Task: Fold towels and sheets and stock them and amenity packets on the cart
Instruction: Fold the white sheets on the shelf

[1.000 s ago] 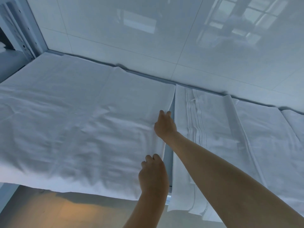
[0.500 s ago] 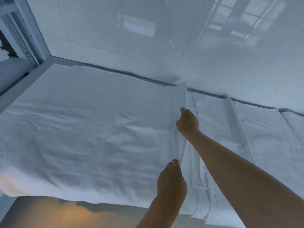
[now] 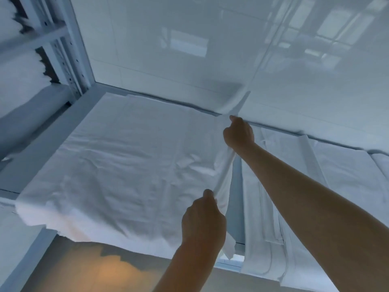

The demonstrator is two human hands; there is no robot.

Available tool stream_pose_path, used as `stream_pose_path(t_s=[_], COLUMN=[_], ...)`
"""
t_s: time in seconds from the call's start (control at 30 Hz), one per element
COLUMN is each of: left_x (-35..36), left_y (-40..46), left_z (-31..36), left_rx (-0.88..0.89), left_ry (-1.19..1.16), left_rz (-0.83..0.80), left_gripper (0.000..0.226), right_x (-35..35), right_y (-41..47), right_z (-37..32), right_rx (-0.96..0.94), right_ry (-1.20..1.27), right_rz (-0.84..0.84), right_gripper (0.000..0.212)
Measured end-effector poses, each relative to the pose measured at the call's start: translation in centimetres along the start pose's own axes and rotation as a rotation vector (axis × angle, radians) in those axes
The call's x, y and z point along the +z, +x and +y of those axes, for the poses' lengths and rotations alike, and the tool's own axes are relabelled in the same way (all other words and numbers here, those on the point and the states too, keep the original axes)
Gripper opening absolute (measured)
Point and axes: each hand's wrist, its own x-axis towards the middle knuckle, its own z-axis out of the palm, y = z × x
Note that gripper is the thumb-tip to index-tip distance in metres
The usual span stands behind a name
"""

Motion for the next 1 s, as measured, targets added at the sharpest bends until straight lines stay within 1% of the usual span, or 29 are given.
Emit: stream_pose_path(t_s=[0.1, 0.2, 0.27, 0.33, 0.37, 0.43, 0.5, 0.53, 0.63, 0.7, 0.73, 0.8, 0.83, 0.87, 0.9, 0.93, 1.0], left_x=[-5.9, -11.3, -14.5, -17.1, -18.2, -20.3, -22.2, -23.1, -25.5, -27.0, -27.6, -28.4, -28.5, -28.5, -28.3, -27.9, -26.8], left_y=[0.2, 0.9, 1.5, 2.3, 2.7, 3.4, 3.9, 4.2, 5.3, 6.2, 6.7, 7.8, 8.3, 8.5, 8.4, 8.2, 7.5], left_z=[-2.4, -5.4, -7.6, -10.0, -11.3, -13.7, -15.9, -17.1, -21.0, -23.9, -25.6, -29.1, -30.9, -32.7, -34.2, -35.6, -37.5], left_rx=[-0.004, -0.034, -0.078, -0.111, -0.124, -0.153, -0.177, -0.189, -0.222, -0.256, -0.285, -0.351, -0.386, -0.434, -0.480, -0.529, -0.577], left_ry=[-0.022, -0.024, -0.021, -0.031, -0.037, -0.042, -0.041, -0.034, -0.006, -0.012, -0.026, -0.043, -0.022, 0.028, 0.090, 0.168, 0.314], left_rz=[0.074, 0.128, 0.143, 0.139, 0.137, 0.131, 0.130, 0.137, 0.203, 0.233, 0.230, 0.200, 0.157, 0.098, 0.033, -0.019, -0.091], left_gripper=[0.013, 0.023, 0.032, 0.034, 0.033, 0.023, 0.015, 0.017, 0.034, 0.038, 0.038, 0.036, 0.031, 0.021, 0.007, 0.013, 0.034], right_x=[0.2, 1.0, 1.7, 2.7, 3.4, 4.9, 6.4, 7.3, 10.0, 12.2, 13.5, 16.7, 18.5, 20.3, 22.1, 23.6, 25.6], right_y=[-0.3, -0.7, -1.1, -1.4, -1.6, -1.8, -2.0, -2.1, -2.2, -2.2, -2.4, -3.1, -3.8, -4.5, -5.4, -6.2, -7.5], right_z=[-6.7, -13.5, -17.6, -21.2, -22.8, -25.8, -28.7, -30.1, -34.3, -36.9, -38.0, -39.8, -40.0, -39.9, -39.1, -37.9, -34.2], right_rx=[-0.046, -0.082, -0.092, -0.095, -0.102, -0.123, -0.143, -0.152, -0.175, -0.194, -0.199, -0.203, -0.209, -0.220, -0.233, -0.240, -0.228], right_ry=[0.009, 0.017, 0.028, 0.042, 0.040, 0.023, 0.009, 0.008, 0.013, 0.028, 0.031, 0.016, 0.006, 0.002, -0.001, -0.015, -0.101], right_rz=[0.028, 0.024, 0.008, -0.008, -0.016, -0.032, -0.040, -0.043, -0.062, -0.084, -0.109, -0.211, -0.284, -0.346, -0.385, -0.395, -0.362], right_gripper=[0.058, 0.048, 0.047, 0.046, 0.042, 0.033, 0.028, 0.028, 0.027, 0.030, 0.035, 0.056, 0.068, 0.073, 0.075, 0.073, 0.067])
